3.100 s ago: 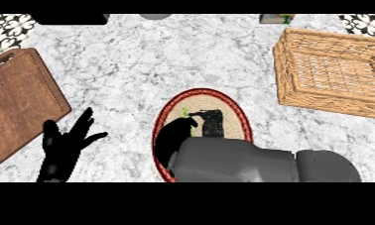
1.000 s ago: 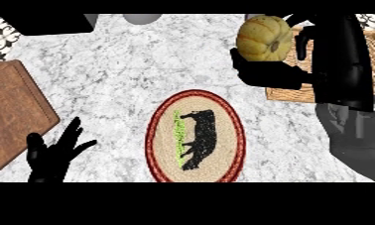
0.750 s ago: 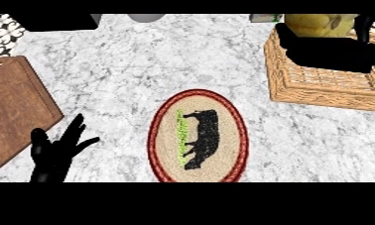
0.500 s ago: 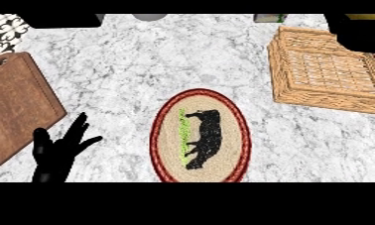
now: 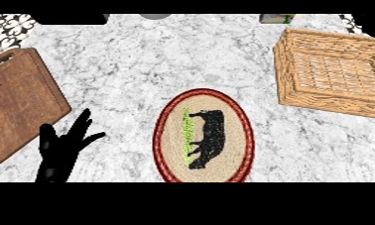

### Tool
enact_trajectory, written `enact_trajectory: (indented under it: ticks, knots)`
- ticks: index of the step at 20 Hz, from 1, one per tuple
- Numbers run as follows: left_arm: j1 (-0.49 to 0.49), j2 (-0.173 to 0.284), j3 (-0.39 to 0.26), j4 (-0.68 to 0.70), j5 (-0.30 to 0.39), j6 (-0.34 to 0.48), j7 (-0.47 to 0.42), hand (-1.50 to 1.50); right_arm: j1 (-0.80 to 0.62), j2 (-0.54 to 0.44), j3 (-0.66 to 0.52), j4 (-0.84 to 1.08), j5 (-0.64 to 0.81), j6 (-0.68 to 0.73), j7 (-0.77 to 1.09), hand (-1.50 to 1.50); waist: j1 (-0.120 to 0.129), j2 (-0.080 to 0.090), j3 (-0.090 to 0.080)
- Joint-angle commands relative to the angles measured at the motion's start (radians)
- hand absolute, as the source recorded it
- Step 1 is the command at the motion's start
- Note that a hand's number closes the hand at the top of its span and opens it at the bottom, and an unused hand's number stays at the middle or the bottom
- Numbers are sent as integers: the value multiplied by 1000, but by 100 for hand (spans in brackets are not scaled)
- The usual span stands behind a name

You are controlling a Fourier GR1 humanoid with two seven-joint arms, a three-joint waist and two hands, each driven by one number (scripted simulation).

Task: Pick the squash from the placemat and place it in the basket

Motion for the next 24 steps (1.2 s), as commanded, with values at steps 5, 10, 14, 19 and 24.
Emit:
enact_trajectory:
  ticks: [5,10,14,19,24]
  knots:
    - [26,-28,-33,20,-50,9,29,0,-18,110,-123,254,-75,56,-209,150,13,7,-6]
    - [32,-19,-20,-41,-42,12,97,0,85,195,-205,294,-126,12,-345,150,4,5,-5]
    - [42,-47,-18,56,-68,-7,-28,0,93,241,-262,443,-144,24,-513,150,8,7,-6]
    - [37,-46,-13,33,-59,-15,4,0,102,167,-206,530,16,-7,-432,150,8,9,-8]
    - [-19,-36,34,111,-42,-41,-15,0,145,144,-215,575,22,82,-567,150,-2,7,-7]
